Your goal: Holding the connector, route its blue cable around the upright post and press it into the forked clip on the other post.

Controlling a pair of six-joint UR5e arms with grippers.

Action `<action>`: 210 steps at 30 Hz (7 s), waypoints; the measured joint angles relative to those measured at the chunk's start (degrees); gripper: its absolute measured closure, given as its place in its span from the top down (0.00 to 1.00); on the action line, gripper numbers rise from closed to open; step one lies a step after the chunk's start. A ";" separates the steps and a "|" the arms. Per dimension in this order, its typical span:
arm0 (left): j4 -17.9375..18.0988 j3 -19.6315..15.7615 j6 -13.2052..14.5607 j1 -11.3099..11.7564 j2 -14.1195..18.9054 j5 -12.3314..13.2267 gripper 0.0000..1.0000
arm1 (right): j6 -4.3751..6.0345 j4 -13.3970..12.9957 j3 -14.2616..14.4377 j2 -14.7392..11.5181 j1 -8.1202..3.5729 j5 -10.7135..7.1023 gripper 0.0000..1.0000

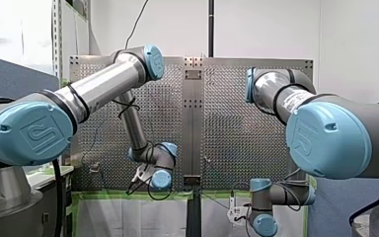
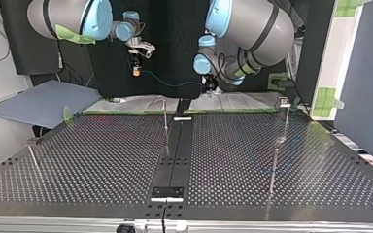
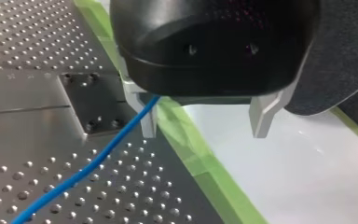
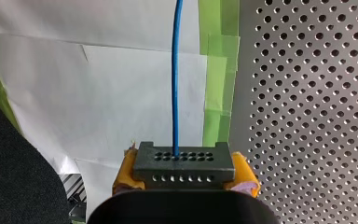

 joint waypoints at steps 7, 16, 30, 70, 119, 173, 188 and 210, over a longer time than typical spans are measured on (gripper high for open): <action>-0.59 2.43 -1.93 -0.52 0.53 2.01 0.98 | 0.05 0.01 -0.03 0.00 0.00 0.01 0.00; -3.05 2.98 -2.34 -1.89 0.57 2.75 0.98 | 0.05 0.01 -0.21 0.00 -0.17 0.00 0.00; -3.46 2.98 -2.42 -4.93 0.11 2.81 0.98 | -0.02 0.21 -0.50 -0.02 -0.52 -0.01 0.00; -1.80 7.07 -14.67 -8.25 -5.75 7.26 0.98 | -3.23 -0.80 -0.56 -0.05 -0.18 -2.19 0.00; 2.80 10.55 -31.90 -8.49 -5.76 10.31 0.98 | -9.93 4.35 -0.67 -6.52 -2.10 -14.20 0.00; 5.09 10.58 -34.12 -6.34 -5.71 9.18 0.01 | -9.95 7.48 -0.51 -10.03 -2.78 -18.97 0.00; 5.18 10.49 -33.81 -6.81 -4.52 8.93 0.01 | -8.37 7.55 -0.52 -10.02 -4.07 -15.76 0.00; 12.54 1.16 -33.57 -8.29 0.90 7.43 0.01 | -8.45 7.24 -0.93 -10.47 -5.23 -15.38 0.00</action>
